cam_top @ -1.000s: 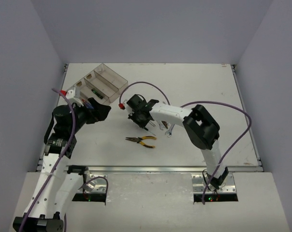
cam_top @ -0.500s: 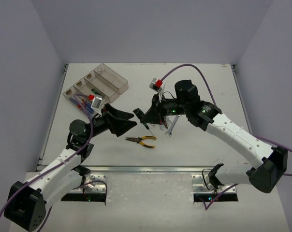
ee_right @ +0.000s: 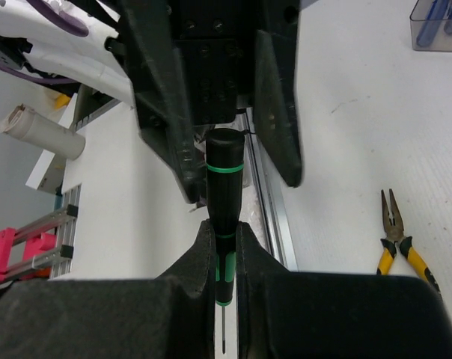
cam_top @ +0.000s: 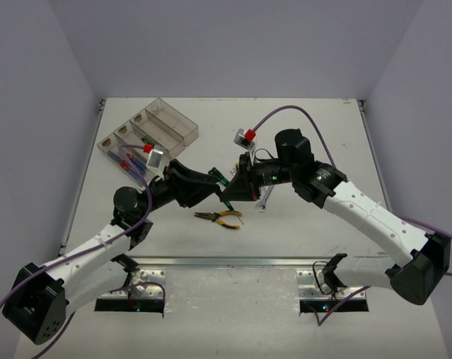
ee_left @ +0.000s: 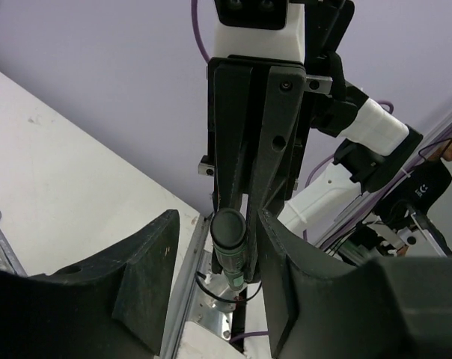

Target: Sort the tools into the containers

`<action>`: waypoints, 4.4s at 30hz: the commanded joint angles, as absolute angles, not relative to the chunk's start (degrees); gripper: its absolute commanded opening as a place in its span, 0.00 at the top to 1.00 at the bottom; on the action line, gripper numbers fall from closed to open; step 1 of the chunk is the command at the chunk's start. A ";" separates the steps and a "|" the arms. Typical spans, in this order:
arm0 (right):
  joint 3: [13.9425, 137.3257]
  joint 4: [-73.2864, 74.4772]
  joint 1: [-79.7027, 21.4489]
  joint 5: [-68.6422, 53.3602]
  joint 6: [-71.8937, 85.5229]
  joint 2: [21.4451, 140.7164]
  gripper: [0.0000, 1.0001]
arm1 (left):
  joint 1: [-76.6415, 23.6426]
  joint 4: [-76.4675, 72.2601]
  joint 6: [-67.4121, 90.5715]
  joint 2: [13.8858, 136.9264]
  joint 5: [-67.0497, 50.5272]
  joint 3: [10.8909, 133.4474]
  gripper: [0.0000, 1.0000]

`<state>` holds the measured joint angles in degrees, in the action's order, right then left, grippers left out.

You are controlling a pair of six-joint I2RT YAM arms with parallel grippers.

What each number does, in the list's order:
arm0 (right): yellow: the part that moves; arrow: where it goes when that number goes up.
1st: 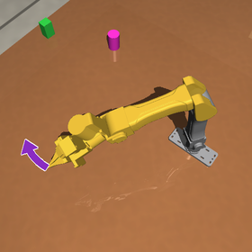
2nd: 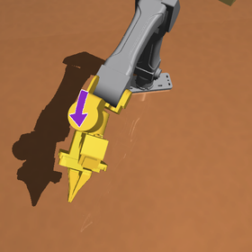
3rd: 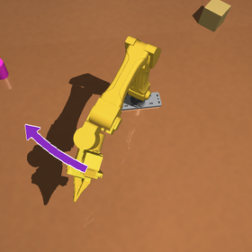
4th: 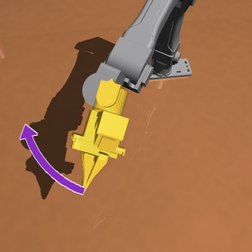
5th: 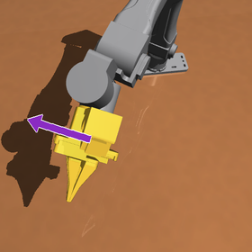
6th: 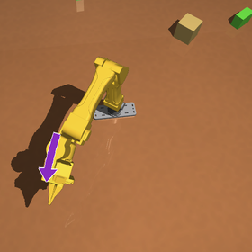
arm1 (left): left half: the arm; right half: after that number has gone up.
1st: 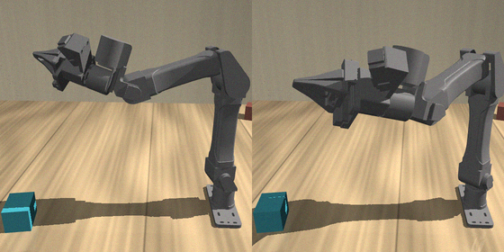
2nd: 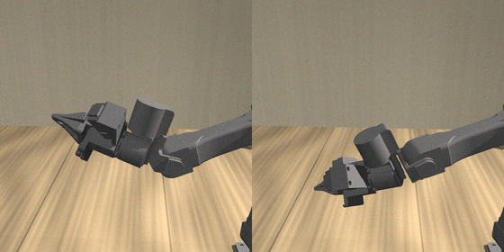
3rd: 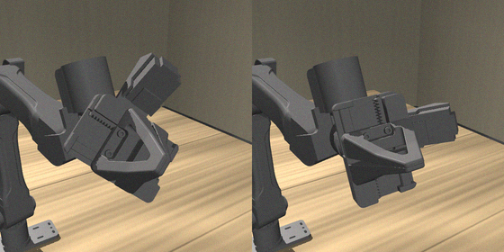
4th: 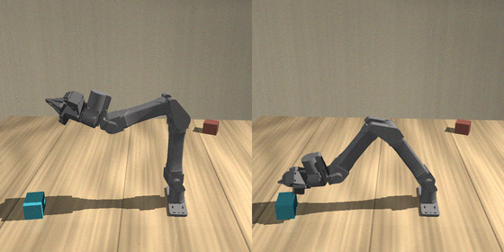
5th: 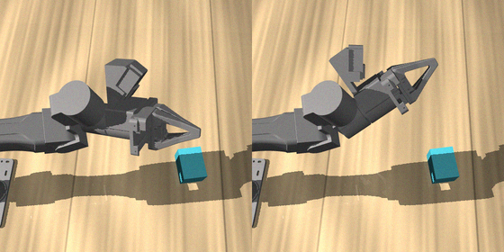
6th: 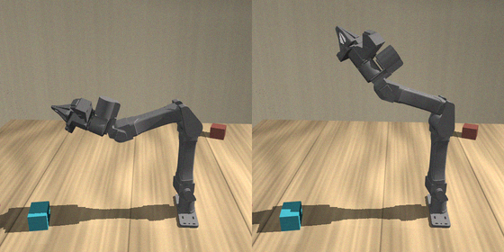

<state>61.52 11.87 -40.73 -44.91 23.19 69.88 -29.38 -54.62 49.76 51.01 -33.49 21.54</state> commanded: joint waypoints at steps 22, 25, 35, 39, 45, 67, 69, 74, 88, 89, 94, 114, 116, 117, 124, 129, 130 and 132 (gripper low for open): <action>49.71 21.74 -36.53 16.21 17.58 55.65 0.01 | 2.92 18.19 39.88 82.41 13.70 68.53 1.00; 48.60 21.88 -36.30 17.29 17.92 57.05 0.01 | 6.02 25.54 38.31 94.71 17.74 81.49 1.00; 47.72 21.44 -36.34 14.28 17.97 56.60 0.01 | 8.35 31.29 34.85 113.38 18.94 97.91 1.00; 47.72 21.04 -36.33 12.46 17.67 58.23 0.01 | 8.35 31.21 35.21 114.06 16.33 97.74 0.43; 48.18 19.72 -36.31 5.30 16.62 64.01 0.01 | 8.80 32.90 36.18 107.55 13.36 97.63 0.00; 93.50 28.78 -38.82 6.74 8.61 118.46 0.68 | 5.79 22.53 21.19 36.62 -11.27 41.65 0.00; 96.38 30.17 -38.76 5.66 8.09 121.45 0.69 | 4.54 22.72 20.92 36.30 -12.23 41.92 0.00; 99.15 31.47 -38.85 3.03 7.84 125.43 0.69 | 3.61 22.22 21.18 35.38 -13.34 41.28 0.00; 100.70 32.23 -38.54 3.14 7.91 130.74 0.74 | 3.05 22.10 21.27 34.28 -13.80 41.04 0.00; 100.61 32.18 -38.41 3.38 7.92 130.91 0.74 | 2.98 21.99 21.27 34.25 -13.80 41.04 0.00; 99.75 32.17 -38.23 3.69 7.91 131.48 0.83 | 2.55 21.97 21.27 34.28 -13.80 40.96 0.00; 68.50 9.90 -38.23 -31.43 20.30 87.20 1.00 | -6.37 -37.47 53.75 45.35 -44.12 25.23 0.00; 65.18 6.27 -38.32 -36.76 22.02 83.66 1.00 | -10.07 -41.19 54.33 46.87 -41.87 25.34 0.00; 63.94 4.82 -38.32 -38.01 22.58 81.87 1.00 | -10.78 -42.56 54.47 47.15 -40.57 25.54 0.01; 60.91 0.35 -38.56 -45.30 26.90 75.56 1.00 | -17.03 -46.01 55.28 50.44 -35.44 26.29 0.28; 60.82 0.44 -39.00 -44.83 27.49 74.45 1.00 | -20.58 -45.93 55.05 52.69 -33.83 27.23 0.55; 60.83 0.44 -39.01 -44.66 27.61 74.27 1.00 | -21.22 -45.88 55.02 53.10 -33.56 27.33 0.57; 61.17 -0.74 -39.00 -45.00 27.90 74.53 1.00 | -22.62 -45.88 54.82 53.81 -33.07 27.59 0.57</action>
